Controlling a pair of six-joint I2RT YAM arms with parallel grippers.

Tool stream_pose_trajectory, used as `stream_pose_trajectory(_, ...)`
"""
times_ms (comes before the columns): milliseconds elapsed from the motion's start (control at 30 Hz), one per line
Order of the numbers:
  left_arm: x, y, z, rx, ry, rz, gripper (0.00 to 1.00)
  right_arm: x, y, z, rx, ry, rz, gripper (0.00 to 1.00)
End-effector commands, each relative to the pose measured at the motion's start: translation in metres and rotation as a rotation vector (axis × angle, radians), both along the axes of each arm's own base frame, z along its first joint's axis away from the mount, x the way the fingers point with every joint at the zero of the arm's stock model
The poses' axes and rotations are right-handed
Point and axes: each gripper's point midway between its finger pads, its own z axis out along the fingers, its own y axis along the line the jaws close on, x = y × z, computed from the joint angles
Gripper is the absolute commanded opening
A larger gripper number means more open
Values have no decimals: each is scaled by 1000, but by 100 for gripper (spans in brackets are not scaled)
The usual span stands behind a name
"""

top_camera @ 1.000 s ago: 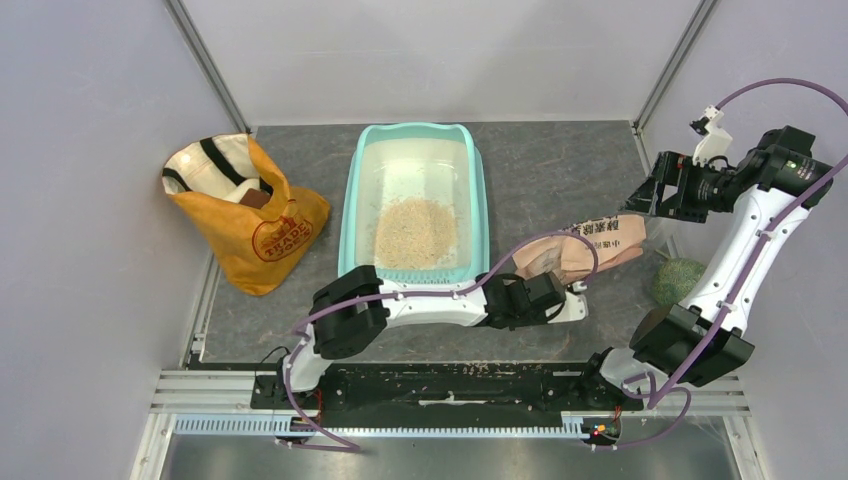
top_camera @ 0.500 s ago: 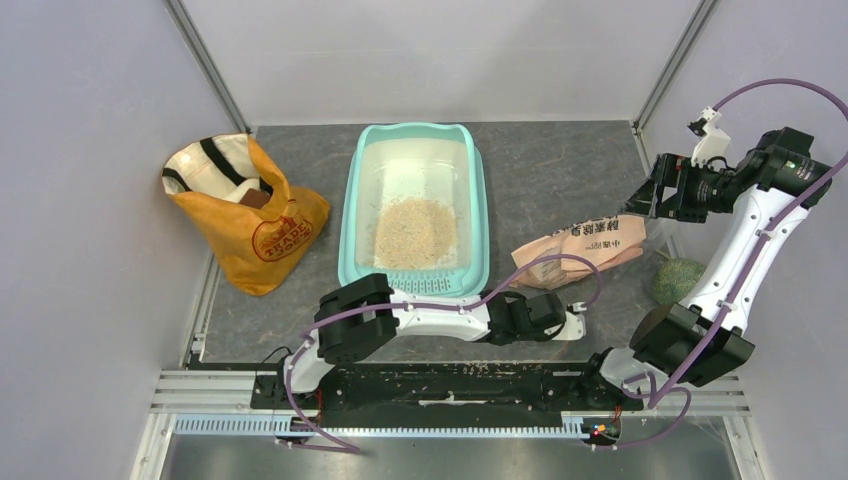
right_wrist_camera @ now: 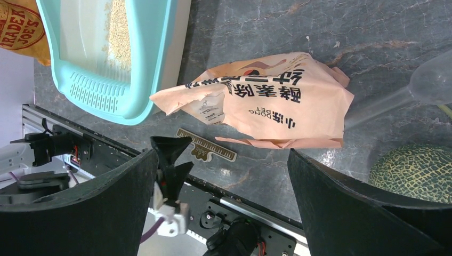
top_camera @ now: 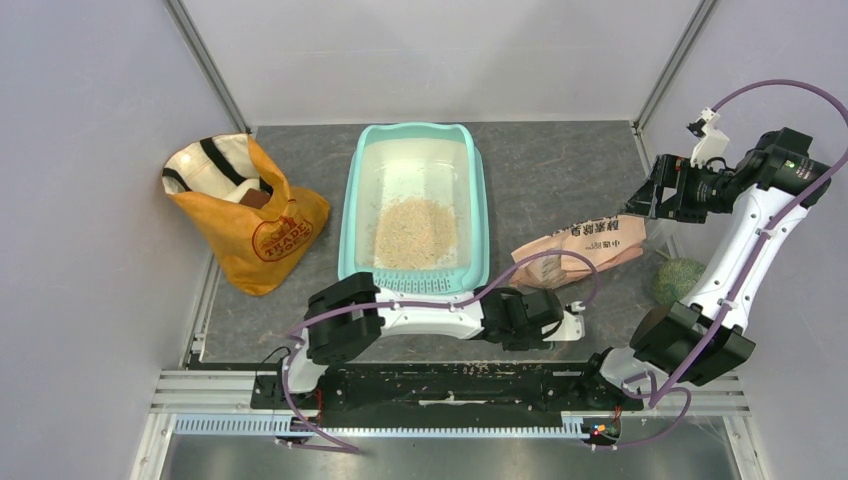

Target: Fill the litter box with clean litter

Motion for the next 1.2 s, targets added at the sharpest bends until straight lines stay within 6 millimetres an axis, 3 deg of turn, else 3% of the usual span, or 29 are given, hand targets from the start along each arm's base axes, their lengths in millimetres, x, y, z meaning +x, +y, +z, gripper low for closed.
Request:
stream_pose_trajectory(0,-10,-14,75,-171,34,2,69,-11,10,7,51,38,5,99)
stream_pose_trajectory(267,-28,0,136,-299,115,-6,69,-19,-7,-8,-65,99,29,99)
stream_pose_trajectory(367,-20,6,166,-371,156,26,70,-23,-14,-16,-94,153,43,99)
stream_pose_trajectory(533,51,15,217,-516,224,201,70,-29,-14,-30,-71,224,37,99)
stream_pose_trajectory(633,88,19,236,-568,185,236,70,-36,-4,-42,-32,234,83,99)
stream_pose_trajectory(733,109,23,246,-609,166,230,70,-41,5,-47,-107,85,190,99)
stream_pose_trajectory(867,126,25,256,-649,205,234,70,-43,20,-47,-326,-261,400,99)
stream_pose_trajectory(1000,131,28,263,-679,217,254,71,-45,37,-42,-485,-516,519,99)
stream_pose_trajectory(1167,125,30,257,-682,256,269,71,-47,39,-69,-631,-629,663,99)
